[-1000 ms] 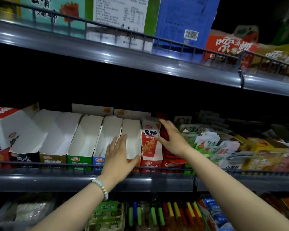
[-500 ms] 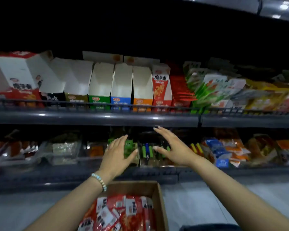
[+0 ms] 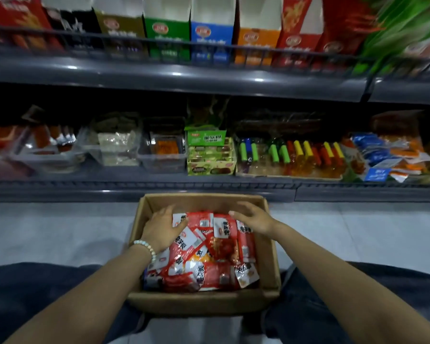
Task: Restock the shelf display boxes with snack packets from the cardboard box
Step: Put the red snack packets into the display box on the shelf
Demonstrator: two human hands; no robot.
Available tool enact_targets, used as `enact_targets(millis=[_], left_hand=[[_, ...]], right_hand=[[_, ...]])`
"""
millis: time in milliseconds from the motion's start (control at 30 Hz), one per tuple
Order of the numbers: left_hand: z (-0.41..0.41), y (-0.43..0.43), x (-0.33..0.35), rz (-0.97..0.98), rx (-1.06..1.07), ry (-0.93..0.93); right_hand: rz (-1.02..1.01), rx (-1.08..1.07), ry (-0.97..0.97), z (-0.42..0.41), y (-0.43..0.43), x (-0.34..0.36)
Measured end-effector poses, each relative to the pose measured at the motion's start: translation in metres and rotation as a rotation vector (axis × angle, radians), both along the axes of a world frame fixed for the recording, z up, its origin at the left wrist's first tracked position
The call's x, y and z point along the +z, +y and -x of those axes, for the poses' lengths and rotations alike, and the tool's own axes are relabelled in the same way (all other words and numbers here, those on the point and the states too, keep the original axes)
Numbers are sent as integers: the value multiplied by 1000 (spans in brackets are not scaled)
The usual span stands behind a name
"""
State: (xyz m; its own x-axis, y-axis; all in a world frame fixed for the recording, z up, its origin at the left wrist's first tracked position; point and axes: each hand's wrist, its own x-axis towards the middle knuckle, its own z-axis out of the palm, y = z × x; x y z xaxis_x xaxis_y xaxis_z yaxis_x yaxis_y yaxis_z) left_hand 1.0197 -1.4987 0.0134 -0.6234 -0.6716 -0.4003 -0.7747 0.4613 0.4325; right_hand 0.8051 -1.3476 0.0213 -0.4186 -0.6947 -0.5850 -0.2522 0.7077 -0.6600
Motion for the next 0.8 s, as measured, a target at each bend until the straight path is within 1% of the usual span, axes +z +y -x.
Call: enact_targets(millis=[167,300,333,433,500,567,633,700,800], left_hand=[[-1,1,-40,-135,26,-35],[11,10,-69,-268,127,-39],[17,14,-74,-290,140,-22],[34,22,-89,-419,143,0],[44,29,-96,-496,137,-8],[53,37,-103,-488,74,-32],[58,42,-107,-405,-59,-83],[60,44,-112,-337,-163,-119],[61,47,-118,-287,-226,-152]], right_hand=[[-44,-78,-95,-9,3,-56],[-73,-214,-160,-10,9,-91],[-82,-262,-190,-6,12,-110],[-114,-337,-226,-4,15,-129],[-120,-375,-256,-6,14,-124],[-139,-391,-277,-5,12,-130],[-147,-367,-299,-7,10,-132],[-124,-307,-290,-12,8,-140],[-91,-217,-264,-27,1,-143]])
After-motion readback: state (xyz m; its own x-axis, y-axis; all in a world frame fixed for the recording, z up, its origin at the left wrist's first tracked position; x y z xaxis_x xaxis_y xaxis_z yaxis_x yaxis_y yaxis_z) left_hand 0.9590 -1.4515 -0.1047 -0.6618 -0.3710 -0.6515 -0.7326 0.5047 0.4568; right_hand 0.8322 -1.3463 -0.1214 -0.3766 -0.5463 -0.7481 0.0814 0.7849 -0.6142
